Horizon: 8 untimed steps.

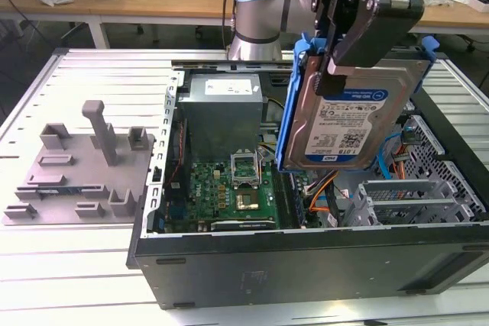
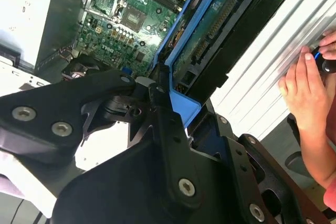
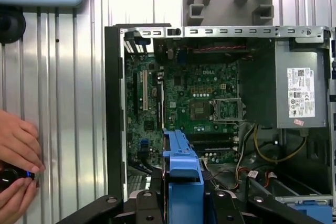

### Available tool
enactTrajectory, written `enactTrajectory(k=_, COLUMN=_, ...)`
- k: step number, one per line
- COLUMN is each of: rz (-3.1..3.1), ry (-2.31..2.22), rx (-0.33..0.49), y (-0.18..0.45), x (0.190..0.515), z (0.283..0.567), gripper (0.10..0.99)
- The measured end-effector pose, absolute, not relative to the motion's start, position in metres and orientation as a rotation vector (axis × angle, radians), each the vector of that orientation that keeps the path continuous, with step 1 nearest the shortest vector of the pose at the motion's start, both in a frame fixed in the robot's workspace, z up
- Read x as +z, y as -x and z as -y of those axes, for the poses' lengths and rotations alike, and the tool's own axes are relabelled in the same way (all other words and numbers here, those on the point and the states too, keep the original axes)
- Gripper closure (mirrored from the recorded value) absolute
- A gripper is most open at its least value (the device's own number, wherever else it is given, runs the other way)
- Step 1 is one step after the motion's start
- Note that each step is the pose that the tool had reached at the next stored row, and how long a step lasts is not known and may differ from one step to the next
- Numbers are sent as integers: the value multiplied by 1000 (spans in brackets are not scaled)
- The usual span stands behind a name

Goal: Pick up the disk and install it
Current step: 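Insert the disk into the insertion slot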

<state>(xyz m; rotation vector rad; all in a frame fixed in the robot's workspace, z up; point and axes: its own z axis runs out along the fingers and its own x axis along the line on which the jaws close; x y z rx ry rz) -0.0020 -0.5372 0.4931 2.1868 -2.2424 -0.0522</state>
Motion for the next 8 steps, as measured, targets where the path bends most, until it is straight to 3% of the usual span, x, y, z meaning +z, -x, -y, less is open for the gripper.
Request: enactTrajectory(k=8, rz=2254, ry=-2175, rx=-52, y=-19, x=492, z=537, gripper=718)
